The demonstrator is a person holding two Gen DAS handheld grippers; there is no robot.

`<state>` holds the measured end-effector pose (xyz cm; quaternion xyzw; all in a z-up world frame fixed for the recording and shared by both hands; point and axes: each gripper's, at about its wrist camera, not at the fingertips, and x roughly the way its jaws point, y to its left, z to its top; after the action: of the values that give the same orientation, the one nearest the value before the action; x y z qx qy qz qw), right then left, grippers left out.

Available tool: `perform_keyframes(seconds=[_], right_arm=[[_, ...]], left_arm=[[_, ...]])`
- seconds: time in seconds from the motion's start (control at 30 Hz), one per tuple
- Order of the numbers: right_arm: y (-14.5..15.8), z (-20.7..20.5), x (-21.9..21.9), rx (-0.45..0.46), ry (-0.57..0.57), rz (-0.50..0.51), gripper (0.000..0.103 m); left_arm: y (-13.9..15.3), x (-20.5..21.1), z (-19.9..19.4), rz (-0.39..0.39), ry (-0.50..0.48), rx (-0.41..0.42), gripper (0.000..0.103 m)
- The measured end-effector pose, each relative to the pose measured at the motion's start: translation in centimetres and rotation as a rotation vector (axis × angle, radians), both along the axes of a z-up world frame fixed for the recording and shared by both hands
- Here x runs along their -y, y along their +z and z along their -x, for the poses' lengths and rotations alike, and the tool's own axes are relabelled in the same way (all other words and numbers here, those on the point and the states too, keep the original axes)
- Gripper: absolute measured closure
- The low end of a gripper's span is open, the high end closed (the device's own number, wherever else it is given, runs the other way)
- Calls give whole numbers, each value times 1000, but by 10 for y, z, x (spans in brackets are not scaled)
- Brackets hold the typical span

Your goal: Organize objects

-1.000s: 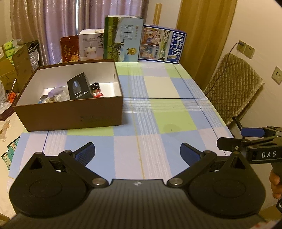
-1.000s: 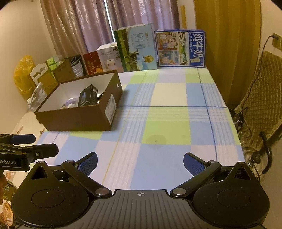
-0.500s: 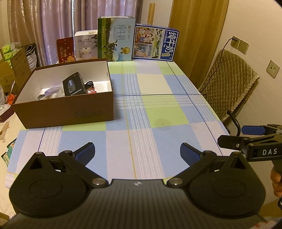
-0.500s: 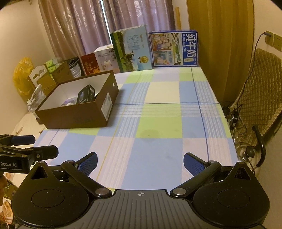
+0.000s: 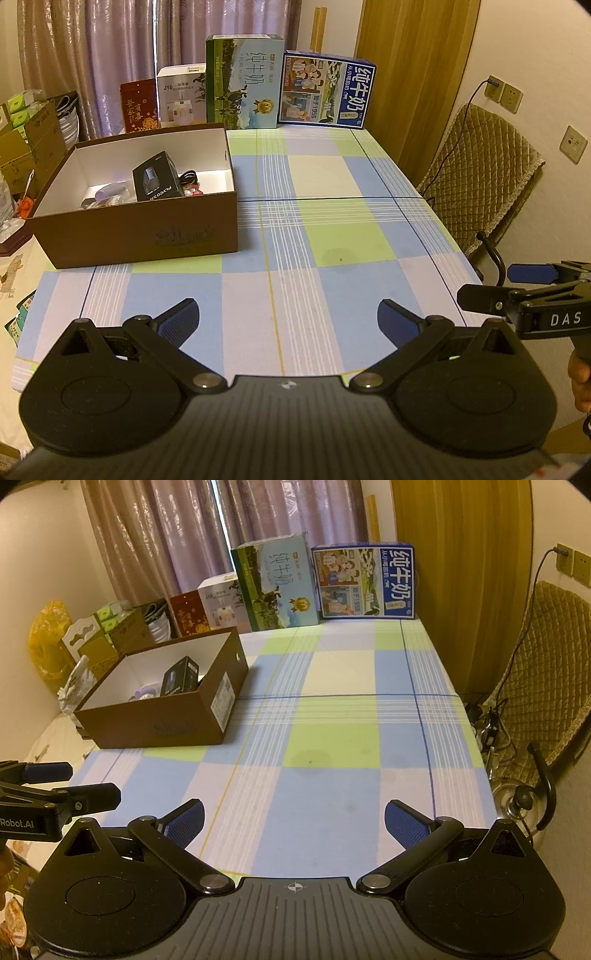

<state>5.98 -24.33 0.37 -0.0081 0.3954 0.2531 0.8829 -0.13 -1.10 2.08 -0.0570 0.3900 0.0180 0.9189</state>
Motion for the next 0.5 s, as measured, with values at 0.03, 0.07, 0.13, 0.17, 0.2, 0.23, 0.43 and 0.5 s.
perform_keyframes(seconds=[0.03, 0.07, 0.13, 0.17, 0.2, 0.23, 0.43, 0.5], right_arm=[[0, 0, 0, 0, 0, -1, 2], [0, 0, 0, 0, 1, -2, 2], [0, 0, 0, 0, 1, -1, 2], [0, 0, 0, -1, 2, -2, 2], [0, 0, 0, -2, 1, -1, 2], [0, -1, 0, -2, 1, 0, 2], [0, -3, 0, -6, 4, 0, 2], [-1, -6, 0, -8, 5, 0, 2]], left_arm=[[0, 0, 0, 0, 1, 0, 1], [0, 0, 0, -1, 1, 0, 1], [1, 1, -1, -2, 2, 1, 1], [1, 1, -1, -2, 2, 1, 1], [2, 1, -2, -3, 3, 1, 1], [1, 1, -2, -2, 4, 0, 1], [1, 2, -5, -9, 5, 5, 1], [0, 2, -6, -8, 8, 4, 2]])
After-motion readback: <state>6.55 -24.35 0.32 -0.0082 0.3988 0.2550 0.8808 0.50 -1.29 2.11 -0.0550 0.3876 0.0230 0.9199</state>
